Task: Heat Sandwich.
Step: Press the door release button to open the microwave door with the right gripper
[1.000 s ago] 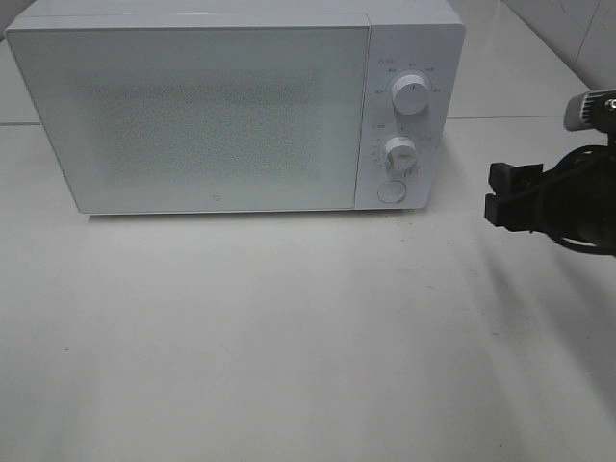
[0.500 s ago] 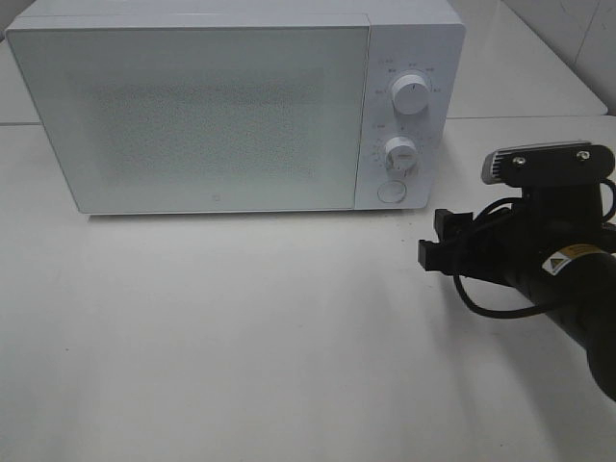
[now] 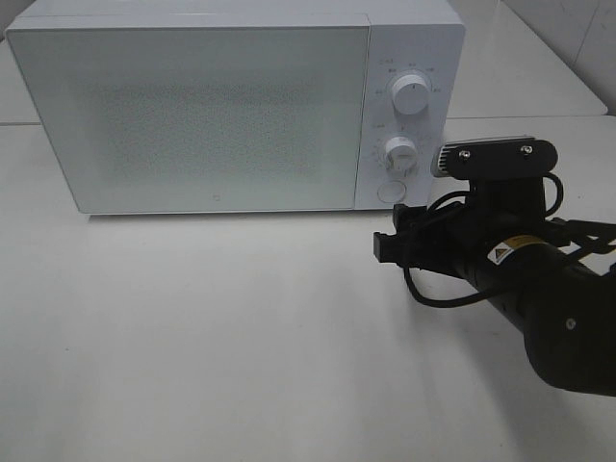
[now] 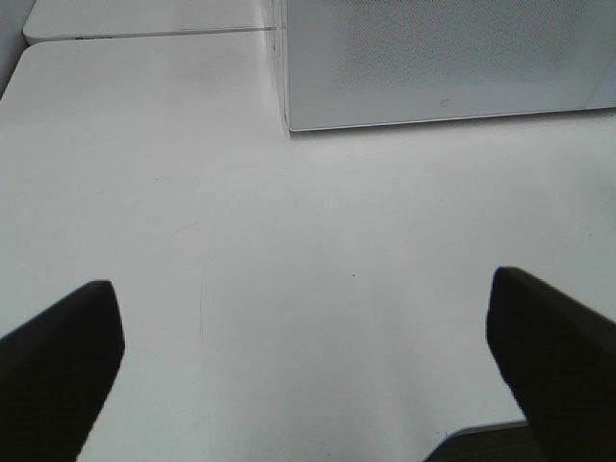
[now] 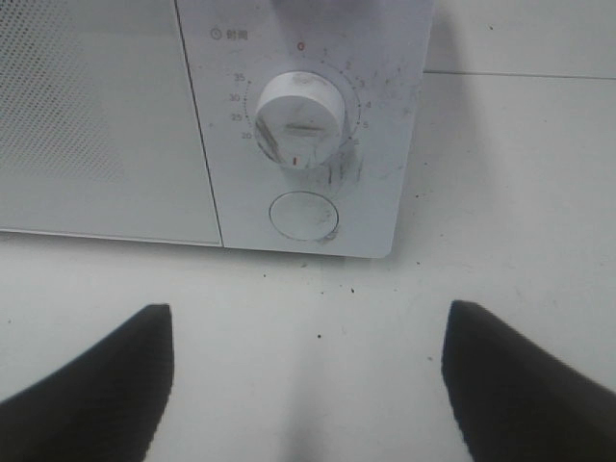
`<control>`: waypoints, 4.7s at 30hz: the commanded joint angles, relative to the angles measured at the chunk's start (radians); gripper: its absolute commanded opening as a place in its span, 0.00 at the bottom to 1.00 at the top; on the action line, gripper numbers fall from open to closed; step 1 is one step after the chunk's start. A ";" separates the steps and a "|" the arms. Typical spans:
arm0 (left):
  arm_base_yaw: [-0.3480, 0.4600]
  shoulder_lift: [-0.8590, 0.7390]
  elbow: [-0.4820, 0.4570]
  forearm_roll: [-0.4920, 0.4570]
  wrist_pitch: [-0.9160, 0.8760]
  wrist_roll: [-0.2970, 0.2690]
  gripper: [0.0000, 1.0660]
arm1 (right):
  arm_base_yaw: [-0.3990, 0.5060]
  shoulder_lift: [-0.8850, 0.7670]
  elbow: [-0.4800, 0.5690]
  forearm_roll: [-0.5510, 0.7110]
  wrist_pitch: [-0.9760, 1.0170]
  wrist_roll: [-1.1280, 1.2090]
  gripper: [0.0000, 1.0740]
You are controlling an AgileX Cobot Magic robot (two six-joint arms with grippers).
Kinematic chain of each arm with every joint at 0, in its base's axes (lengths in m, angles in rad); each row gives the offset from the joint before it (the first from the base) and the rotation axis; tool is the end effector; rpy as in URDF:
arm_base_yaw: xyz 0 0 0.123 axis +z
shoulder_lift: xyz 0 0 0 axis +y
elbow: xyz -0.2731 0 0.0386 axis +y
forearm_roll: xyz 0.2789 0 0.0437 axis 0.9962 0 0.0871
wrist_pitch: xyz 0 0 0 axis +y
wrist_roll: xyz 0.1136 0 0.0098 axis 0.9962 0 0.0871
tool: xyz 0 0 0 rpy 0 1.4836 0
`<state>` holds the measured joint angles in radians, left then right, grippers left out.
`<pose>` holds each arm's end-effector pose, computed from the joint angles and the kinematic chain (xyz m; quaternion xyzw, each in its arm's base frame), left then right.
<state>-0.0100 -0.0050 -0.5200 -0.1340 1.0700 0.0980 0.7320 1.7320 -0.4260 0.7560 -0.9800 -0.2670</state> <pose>0.0477 -0.0138 0.2881 0.0494 0.8458 -0.0436 0.5295 0.2544 0.1413 0.0926 -0.0419 0.8096 0.0214 0.5850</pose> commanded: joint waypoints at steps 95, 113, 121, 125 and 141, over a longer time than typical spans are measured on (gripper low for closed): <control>0.005 -0.016 0.001 -0.009 0.003 -0.002 0.92 | -0.175 0.303 -0.338 -0.130 0.148 1.637 0.00; 0.005 -0.016 0.001 -0.009 0.003 -0.002 0.92 | -0.210 0.368 -0.439 -0.132 0.156 1.598 0.00; 0.005 -0.016 0.001 -0.009 0.003 -0.002 0.92 | -0.210 0.387 -0.452 -0.128 0.091 1.611 0.00; 0.005 -0.016 0.001 -0.009 0.003 -0.002 0.92 | -0.210 0.387 -0.452 -0.128 0.019 1.611 0.00; 0.005 -0.016 0.001 -0.009 0.003 -0.002 0.92 | -0.222 0.426 -0.532 -0.151 -0.086 1.619 0.00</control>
<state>-0.0100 -0.0050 -0.5200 -0.1340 1.0700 0.0980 0.5330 2.1630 -0.8980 0.6490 -0.8990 1.3570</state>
